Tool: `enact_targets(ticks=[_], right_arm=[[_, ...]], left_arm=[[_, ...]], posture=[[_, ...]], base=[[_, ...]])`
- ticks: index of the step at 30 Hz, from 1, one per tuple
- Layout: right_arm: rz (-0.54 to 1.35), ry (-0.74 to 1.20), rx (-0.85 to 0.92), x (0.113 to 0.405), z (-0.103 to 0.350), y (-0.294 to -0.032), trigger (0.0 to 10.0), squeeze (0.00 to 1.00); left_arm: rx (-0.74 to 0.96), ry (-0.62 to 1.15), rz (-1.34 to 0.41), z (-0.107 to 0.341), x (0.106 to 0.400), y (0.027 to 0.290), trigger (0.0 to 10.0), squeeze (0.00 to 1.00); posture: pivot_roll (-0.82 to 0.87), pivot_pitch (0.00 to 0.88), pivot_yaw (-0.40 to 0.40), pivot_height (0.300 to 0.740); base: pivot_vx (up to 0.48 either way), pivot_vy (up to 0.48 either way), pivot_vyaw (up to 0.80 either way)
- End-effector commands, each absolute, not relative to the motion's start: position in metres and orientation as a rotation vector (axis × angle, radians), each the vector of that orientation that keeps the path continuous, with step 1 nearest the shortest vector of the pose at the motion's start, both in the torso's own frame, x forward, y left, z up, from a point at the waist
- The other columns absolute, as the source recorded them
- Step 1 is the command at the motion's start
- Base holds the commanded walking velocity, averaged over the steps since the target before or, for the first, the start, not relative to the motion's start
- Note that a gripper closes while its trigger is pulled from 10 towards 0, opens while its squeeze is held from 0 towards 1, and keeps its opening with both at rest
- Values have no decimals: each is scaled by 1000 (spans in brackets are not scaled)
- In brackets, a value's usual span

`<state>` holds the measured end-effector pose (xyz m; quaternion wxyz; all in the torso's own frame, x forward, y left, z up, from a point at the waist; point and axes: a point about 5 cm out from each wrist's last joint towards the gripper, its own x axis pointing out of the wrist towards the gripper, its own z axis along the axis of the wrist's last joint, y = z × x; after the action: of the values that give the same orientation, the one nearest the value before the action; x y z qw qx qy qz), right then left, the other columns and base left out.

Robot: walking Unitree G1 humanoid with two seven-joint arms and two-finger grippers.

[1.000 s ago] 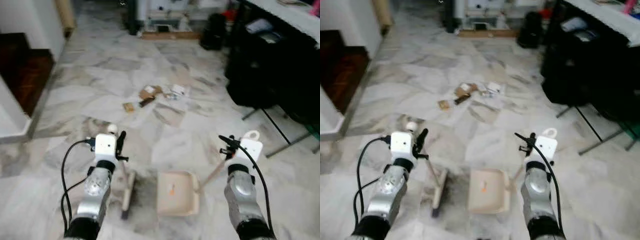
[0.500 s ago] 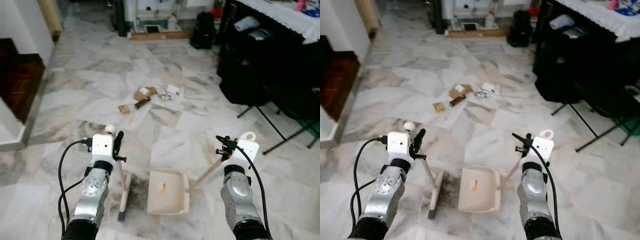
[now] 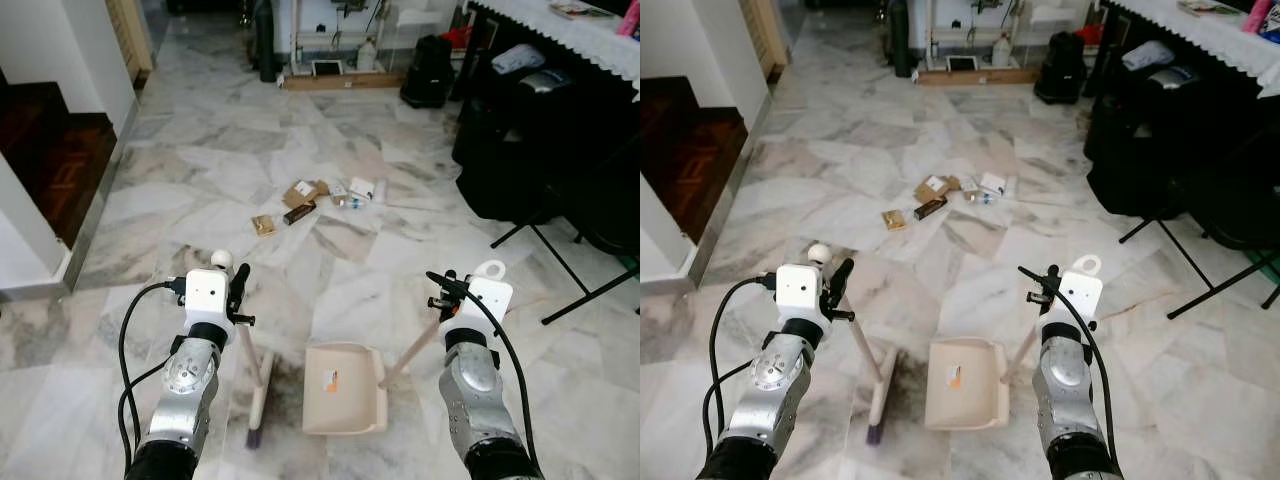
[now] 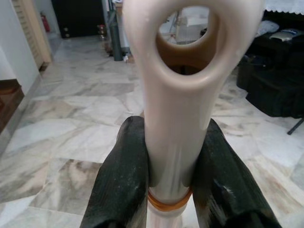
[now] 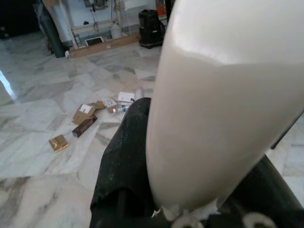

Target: Sweep floor

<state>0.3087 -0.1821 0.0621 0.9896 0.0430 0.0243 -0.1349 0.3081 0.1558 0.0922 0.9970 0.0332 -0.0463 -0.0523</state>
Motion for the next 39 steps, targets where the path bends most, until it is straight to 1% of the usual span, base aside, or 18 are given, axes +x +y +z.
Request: enact_targets(ticks=[1,7,23,39], right_arm=[[-265,11,109,314,72,-179,10000,0],[-267,10,103,313,72,-179,10000,0],[-249,3,95,313,73,-176,10000,0],[-241,2,94,313,74,-174,10000,0]], left_arm=[[78,-128,-112,101,310,156,10000,0],[79,-127,-114,102,309,156,10000,0],[78,-122,-110,102,309,156,10000,0],[76,-120,-113,102,308,155,10000,0]], posture=[[-52,28,-11,740],[-56,40,-10,740],[-62,65,-14,740],[-59,48,-15,740]], base=[[277,0,-538],[277,0,-617],[280,0,0],[281,0,0]])
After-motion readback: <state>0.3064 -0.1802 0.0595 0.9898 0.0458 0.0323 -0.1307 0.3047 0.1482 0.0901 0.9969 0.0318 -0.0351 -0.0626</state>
